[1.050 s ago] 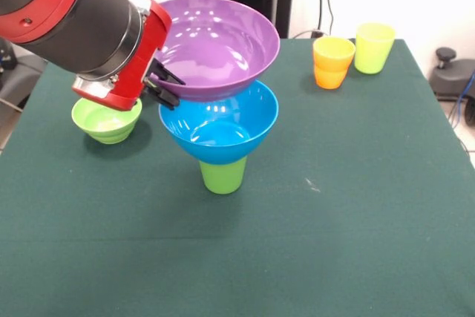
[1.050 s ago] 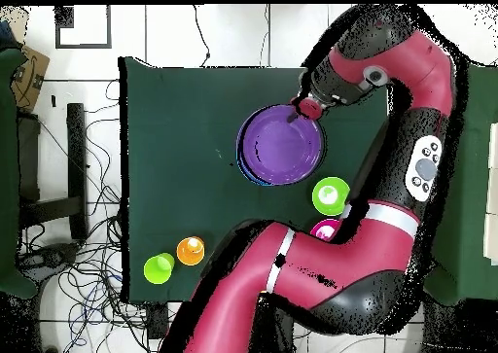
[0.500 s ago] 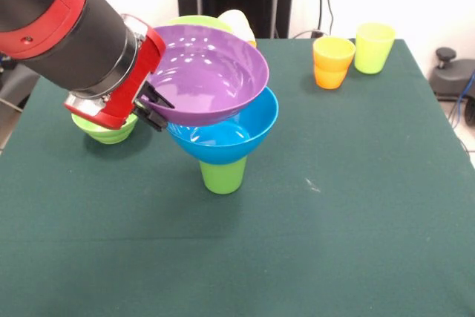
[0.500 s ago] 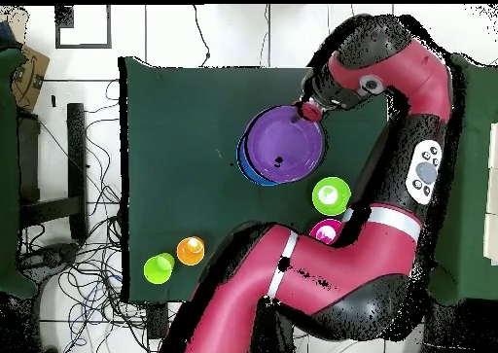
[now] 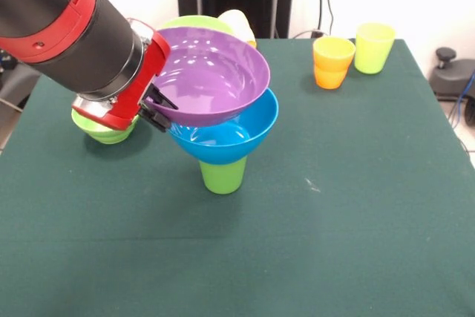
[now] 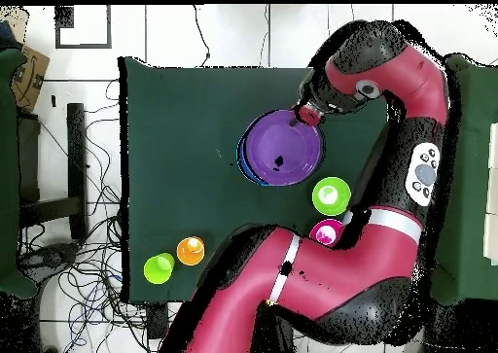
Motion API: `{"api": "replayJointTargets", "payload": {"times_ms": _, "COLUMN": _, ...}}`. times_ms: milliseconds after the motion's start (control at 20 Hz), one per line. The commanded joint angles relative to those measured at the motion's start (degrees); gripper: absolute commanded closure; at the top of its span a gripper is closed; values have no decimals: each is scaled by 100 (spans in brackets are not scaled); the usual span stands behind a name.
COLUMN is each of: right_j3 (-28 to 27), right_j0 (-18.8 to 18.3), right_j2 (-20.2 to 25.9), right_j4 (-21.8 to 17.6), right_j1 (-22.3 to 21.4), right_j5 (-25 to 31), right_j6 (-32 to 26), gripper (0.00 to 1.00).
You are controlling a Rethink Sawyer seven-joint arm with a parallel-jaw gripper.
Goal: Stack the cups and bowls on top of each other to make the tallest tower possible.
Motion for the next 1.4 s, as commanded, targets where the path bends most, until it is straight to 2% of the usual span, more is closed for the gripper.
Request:
{"api": "replayJointTargets", "payload": {"times_ms": 50, "right_j3": 727, "right_j0": -8, "right_j2": 905, "right_j4": -428, "right_j1": -285, "right_j5": -214, "right_j6": -990, "gripper": 100}}
{"api": "replayJointTargets", "payload": {"times_ms": 450, "right_j3": 1318, "right_j0": -134, "right_j2": 1160, "right_j4": -410, "right_j1": -580, "right_j5": -515, "right_j6": -977, "gripper": 100}}
{"api": "replayJointTargets", "payload": {"times_ms": 950, "right_j3": 1489, "right_j0": -236, "right_j2": 1457, "right_j4": -531, "right_j1": -661, "right_j5": -664, "right_j6": -895, "gripper": 100}}
{"api": "replayJointTargets", "payload": {"times_ms": 1400, "right_j3": 1983, "right_j0": -338, "right_j2": 1660, "right_j4": -618, "right_j1": -872, "right_j5": -1045, "right_j6": -940, "gripper": 100}}
